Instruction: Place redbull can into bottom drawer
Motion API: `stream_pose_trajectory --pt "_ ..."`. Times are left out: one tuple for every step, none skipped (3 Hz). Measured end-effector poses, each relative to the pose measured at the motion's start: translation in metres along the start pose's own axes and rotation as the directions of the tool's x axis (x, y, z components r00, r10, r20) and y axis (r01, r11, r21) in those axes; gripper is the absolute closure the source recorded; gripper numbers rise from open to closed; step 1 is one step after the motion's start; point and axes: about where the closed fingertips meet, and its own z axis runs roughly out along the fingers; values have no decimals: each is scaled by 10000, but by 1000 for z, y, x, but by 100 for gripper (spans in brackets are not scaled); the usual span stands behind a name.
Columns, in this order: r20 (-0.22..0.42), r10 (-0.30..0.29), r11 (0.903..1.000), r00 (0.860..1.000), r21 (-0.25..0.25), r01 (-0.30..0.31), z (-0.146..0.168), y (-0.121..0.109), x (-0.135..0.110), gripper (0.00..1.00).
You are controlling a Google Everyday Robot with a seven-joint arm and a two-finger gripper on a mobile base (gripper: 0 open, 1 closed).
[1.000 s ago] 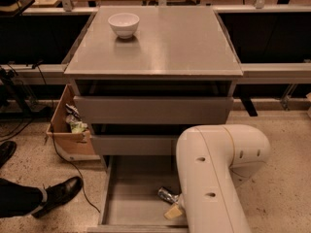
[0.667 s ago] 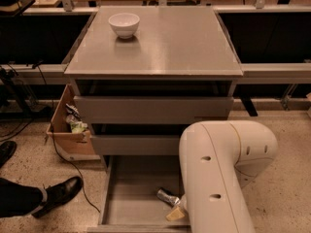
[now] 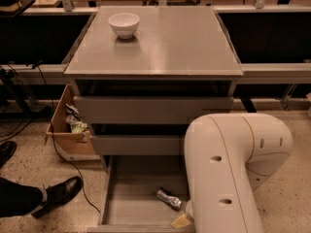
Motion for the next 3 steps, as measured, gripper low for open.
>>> stream_pose_trajectory --pt "241 122 9999 9996 -7 -121 -13 -11 -1 0" --pt "1086 1267 9890 9860 632 -1340 -73 -83 -6 0" --pt "1948 2014 9643 9599 1323 -2292 -127 -137 -1 0"
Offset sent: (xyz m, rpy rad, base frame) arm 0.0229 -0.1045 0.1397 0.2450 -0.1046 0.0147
